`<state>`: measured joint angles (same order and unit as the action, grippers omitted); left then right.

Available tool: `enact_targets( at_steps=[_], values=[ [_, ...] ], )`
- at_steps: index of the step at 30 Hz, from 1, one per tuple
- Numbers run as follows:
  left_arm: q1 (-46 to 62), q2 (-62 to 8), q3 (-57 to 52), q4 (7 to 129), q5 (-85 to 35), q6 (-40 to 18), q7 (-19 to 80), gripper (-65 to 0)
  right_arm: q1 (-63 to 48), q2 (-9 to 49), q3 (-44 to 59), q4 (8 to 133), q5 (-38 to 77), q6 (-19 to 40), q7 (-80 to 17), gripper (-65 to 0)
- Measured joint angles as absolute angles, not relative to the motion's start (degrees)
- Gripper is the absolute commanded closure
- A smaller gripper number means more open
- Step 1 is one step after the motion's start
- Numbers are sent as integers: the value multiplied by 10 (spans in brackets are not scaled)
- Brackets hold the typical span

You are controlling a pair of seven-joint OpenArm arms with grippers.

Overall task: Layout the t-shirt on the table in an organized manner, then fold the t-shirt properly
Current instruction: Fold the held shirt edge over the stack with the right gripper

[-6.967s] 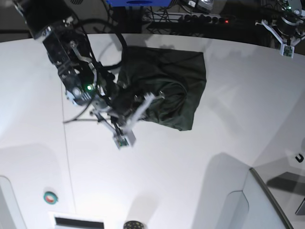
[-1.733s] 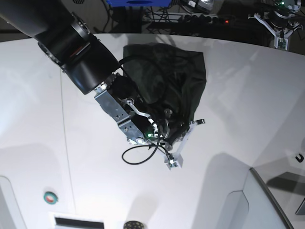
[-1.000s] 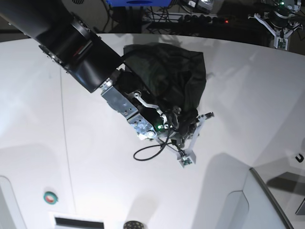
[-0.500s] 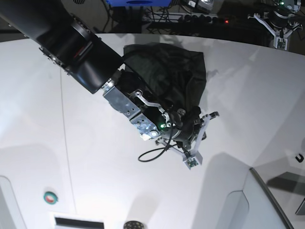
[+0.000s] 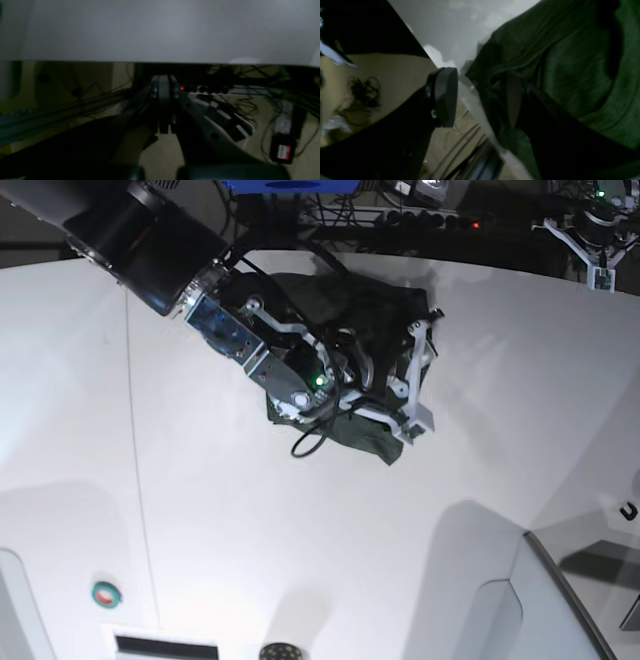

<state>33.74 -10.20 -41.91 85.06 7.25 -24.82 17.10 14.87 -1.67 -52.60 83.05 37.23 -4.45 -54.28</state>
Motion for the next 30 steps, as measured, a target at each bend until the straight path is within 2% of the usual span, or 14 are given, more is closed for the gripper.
enact_targets(
  at_steps=[5,8,13,15,18,19,30],
  values=[
    [336,-100,-419,851,72,-250,171,0,149,-20,-595,755,374,-42,-486,-297],
    [338,-100,-419,850,72,-250,171,0,145,-33,-598,701,373,-40,-449,-297],
    [342,-99,-419,850,72,-251,171,0,147,-30,-597,689,371,-40,-437,-296],
    [342,-100,-419,850,72,-250,171,0,147,-36,-597,686,371,-40,-436,-243],
    [341,-100,-419,850,72,-250,171,0,147,-46,-597,682,373,-41,-435,-74],
    [341,-100,-419,850,72,-250,171,0,147,-48,-597,681,371,-40,-435,-45],
    [339,-100,-419,850,72,-250,171,0,163,-72,-645,667,372,-40,-432,-29]
  ],
)
